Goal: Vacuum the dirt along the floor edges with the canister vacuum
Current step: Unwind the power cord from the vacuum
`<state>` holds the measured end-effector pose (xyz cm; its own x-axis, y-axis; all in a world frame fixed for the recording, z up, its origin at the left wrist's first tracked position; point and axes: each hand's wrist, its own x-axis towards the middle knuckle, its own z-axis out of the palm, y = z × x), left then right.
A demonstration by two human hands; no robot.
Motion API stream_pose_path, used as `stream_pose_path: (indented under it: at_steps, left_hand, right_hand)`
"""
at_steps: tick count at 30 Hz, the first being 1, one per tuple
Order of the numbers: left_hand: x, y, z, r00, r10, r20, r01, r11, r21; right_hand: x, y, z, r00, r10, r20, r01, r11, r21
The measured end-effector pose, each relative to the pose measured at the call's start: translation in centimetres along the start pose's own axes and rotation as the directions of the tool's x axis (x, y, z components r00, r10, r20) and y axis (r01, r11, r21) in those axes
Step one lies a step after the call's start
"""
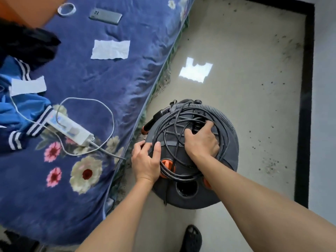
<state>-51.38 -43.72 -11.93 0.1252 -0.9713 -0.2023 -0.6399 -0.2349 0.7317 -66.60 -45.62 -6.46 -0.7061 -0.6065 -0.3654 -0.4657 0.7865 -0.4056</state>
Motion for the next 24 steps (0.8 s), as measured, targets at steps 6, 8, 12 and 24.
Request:
stream_pose_path:
  at_steps: [6, 8, 12, 24]
  left_hand:
    - [7.1, 4.4, 2.8, 1.0, -0.006, 0.016, 0.007, 1.0, -0.02]
    - [9.6, 5.6, 3.7, 1.0, -0.016, 0.011, 0.016, 0.999, -0.039]
    - [14.3, 8.4, 5.4, 1.0, -0.004, 0.001, 0.004, 0.998, -0.059]
    - [27.3, 16.5, 10.6, 0.995, 0.053, 0.08, -0.052, 0.998, -0.017]
  right_hand:
    - [7.7, -4.4, -1.1, 1.0, -0.015, -0.021, 0.015, 1.0, -0.017]
    - [10.3, -6.1, -1.4, 1.0, -0.023, -0.018, 0.022, 0.999, -0.025]
    - [15.2, -9.4, -2.2, 0.999, -0.035, -0.025, 0.034, 0.998, -0.057]
    - [28.4, -16.0, -4.8, 0.996, 0.065, -0.064, -0.068, 0.997, -0.038]
